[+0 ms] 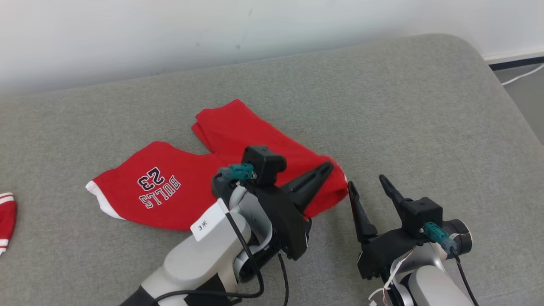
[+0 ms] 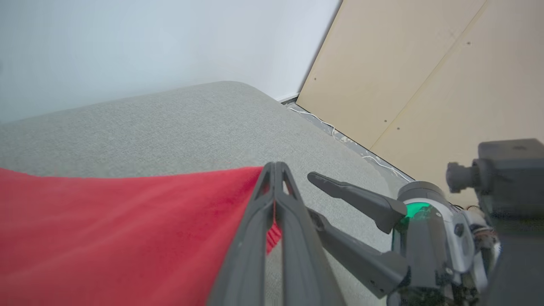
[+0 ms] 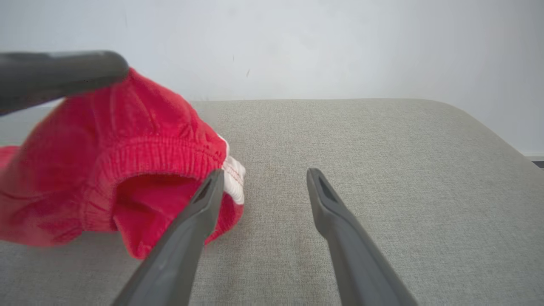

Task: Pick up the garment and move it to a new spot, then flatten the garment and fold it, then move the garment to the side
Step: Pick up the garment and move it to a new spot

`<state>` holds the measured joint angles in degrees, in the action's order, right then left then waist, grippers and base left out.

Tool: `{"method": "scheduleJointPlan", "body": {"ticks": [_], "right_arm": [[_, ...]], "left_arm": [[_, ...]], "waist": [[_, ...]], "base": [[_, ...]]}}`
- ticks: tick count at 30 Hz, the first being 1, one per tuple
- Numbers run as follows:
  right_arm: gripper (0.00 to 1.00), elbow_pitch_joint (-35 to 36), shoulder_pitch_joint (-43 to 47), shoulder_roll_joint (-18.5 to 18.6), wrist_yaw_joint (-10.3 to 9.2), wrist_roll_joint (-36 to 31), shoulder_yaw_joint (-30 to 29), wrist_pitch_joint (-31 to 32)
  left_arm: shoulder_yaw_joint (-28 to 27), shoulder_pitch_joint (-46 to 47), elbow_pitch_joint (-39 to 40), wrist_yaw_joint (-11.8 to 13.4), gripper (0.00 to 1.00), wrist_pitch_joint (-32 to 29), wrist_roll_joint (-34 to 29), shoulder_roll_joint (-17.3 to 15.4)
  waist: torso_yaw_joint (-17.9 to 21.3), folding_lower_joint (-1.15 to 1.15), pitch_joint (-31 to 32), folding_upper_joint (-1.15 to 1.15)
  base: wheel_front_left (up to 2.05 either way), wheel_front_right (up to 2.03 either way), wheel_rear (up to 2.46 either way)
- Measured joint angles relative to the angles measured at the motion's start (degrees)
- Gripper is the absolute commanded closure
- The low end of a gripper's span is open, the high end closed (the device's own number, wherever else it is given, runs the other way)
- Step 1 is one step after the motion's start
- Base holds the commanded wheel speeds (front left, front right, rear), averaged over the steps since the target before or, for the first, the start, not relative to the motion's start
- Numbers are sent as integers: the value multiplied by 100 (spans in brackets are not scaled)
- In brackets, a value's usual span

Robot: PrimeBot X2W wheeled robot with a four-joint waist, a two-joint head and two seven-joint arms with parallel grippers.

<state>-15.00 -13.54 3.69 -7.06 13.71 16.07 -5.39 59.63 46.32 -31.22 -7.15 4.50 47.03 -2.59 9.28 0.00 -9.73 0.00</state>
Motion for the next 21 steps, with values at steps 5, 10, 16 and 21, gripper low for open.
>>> {"method": "scheduleJointPlan", "body": {"ticks": [5, 10, 16, 21], "right_arm": [[0, -8, 7, -2, -1, 40, -157, -70], [0, -126, 5, -5, -1, 42, -167, -121], [0, -187, 19, -12, 5, 244, -115, -175], [0, -210, 240, -15, 98, 379, -76, -221]], "left_arm": [[319, -23, 26, 3, 0, 8, 90, 0], [328, 39, 25, 2, 0, 136, 153, 1], [55, 110, -301, 104, 0, 460, 103, -23], [-59, 29, -509, 471, 0, 747, -89, -497]], "waist": [[35, 0, -27, 0], [-62, 0, 9, 0], [-204, 0, 145, 0], [-351, 0, 269, 0]], "base": [[0, 0, 0], [0, 0, 0], [0, 0, 0], [0, 0, 0]]}}
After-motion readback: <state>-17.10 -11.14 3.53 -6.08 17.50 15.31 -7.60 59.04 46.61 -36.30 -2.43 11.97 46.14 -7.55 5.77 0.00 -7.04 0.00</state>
